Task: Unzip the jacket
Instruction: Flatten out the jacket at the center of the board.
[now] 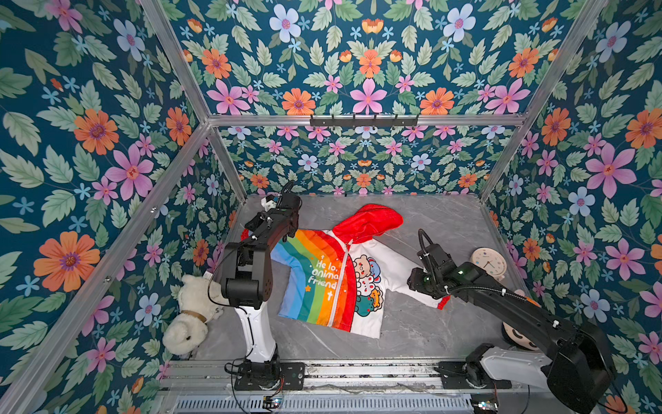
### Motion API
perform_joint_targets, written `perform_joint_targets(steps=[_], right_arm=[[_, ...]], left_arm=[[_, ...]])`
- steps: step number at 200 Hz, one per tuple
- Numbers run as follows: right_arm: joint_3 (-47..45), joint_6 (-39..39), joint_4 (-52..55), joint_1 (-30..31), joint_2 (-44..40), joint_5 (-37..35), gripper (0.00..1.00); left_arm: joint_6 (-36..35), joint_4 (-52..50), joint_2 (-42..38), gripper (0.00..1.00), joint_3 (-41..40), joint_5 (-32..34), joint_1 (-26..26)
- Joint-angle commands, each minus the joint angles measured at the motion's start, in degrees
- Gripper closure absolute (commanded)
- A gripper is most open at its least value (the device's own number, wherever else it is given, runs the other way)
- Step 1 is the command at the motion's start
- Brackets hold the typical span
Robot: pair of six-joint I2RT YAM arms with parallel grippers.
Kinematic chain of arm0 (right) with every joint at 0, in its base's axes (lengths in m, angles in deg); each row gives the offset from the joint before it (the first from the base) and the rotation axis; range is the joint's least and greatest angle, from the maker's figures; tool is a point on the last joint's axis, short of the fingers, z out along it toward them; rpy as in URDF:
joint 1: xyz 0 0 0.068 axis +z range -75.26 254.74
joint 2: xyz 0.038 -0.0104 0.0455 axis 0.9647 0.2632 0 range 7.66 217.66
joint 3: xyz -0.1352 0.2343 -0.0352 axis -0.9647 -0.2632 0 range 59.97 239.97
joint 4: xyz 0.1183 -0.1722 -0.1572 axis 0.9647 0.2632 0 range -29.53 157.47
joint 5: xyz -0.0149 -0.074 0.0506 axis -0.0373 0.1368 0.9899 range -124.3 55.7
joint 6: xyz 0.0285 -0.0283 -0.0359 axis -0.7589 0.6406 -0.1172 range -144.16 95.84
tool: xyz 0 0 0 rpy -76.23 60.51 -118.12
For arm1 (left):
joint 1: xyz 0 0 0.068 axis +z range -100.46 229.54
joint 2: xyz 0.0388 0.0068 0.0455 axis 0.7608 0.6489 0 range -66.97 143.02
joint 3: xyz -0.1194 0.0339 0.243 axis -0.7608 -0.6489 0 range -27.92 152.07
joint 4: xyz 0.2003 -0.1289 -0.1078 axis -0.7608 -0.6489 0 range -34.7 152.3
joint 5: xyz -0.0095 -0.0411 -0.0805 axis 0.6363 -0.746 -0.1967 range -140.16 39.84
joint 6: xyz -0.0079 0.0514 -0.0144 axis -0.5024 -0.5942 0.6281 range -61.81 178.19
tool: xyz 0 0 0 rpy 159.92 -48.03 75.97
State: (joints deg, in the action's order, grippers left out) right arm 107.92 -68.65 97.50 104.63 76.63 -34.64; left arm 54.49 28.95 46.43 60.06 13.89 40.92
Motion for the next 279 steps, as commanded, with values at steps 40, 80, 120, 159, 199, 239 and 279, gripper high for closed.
perform_joint_targets(steps=[40,80,120,159,199,239,279], right_arm=[[-3.12,-2.78,8.75,-11.66,-4.31,0.44,0.35],[-7.41,-3.0,8.28,-20.28,-6.76,4.77,0.35],[-10.71,-2.73,5.31,-24.94,-6.65,9.93,0.36],[-12.68,-3.3,2.17,-26.1,-4.43,13.64,0.36],[-13.79,-3.34,-1.09,-26.27,-1.32,14.43,0.37],[-14.66,-3.27,-4.69,-26.37,2.35,14.75,0.39],[-14.9,-3.83,-7.5,-26.31,5.8,14.6,0.5]], left_arm=[[10.14,-6.59,-4.8,0.01,1.65,-12.15,3.36],[15.66,-3.57,-18.31,0.01,-7.96,-32.18,1.35],[21.77,4.32,-29.11,0.14,-24.27,-46.02,-13.14],[28.49,12.05,-32.11,0.18,-33.81,-55.4,-23.62],[31.76,15.57,-32.54,0.19,-37.93,-57.1,-25.12],[32.97,17.52,-33.75,0.19,-41.06,-58.22,-25.22],[33.51,18.08,-34.0,0.18,-42.96,-58.6,-25.22]])
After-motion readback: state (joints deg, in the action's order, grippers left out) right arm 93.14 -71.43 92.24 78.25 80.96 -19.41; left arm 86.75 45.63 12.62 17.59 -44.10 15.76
